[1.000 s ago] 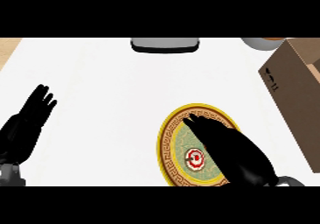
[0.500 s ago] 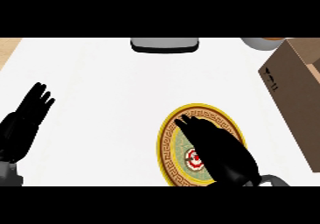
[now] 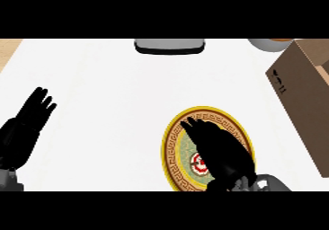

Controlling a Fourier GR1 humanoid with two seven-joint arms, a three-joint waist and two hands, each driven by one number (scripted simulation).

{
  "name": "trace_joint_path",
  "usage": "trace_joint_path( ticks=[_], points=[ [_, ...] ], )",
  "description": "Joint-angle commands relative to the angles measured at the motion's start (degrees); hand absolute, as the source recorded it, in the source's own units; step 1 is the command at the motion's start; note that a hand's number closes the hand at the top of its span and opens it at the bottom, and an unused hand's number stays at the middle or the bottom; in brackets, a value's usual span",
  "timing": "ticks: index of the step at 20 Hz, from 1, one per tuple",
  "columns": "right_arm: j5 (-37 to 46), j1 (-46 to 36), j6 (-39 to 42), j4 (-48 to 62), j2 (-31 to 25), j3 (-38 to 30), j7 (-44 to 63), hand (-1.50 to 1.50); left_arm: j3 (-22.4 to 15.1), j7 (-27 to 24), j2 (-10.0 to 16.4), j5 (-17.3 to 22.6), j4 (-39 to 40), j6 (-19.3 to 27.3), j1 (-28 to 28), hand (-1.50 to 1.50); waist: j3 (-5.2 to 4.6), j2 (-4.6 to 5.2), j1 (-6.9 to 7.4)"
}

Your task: Pick the cupcake from the plate and place it in the cardboard box

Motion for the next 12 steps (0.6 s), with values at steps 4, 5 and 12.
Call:
trace_joint_path(
  ticks=[4,5,12],
  points=[
    [3.96,0.68,3.29,4.45,2.93,0.12,2.19,-1.50,1.43,0.02,-0.49,-0.23,-0.38,-1.86,1.57,0.00,0.00,0.00,0.14],
    [6.20,4.53,1.54,2.52,2.56,2.90,1.10,-1.50,-1.59,0.13,-3.84,-3.99,-0.73,2.50,-0.38,0.00,0.01,-0.01,-0.16],
    [7.72,4.46,5.11,6.06,5.38,0.30,-0.21,-1.50,1.88,-1.35,-2.46,-1.79,-1.45,-2.83,2.68,0.00,0.00,-0.01,0.12]
  ],
)
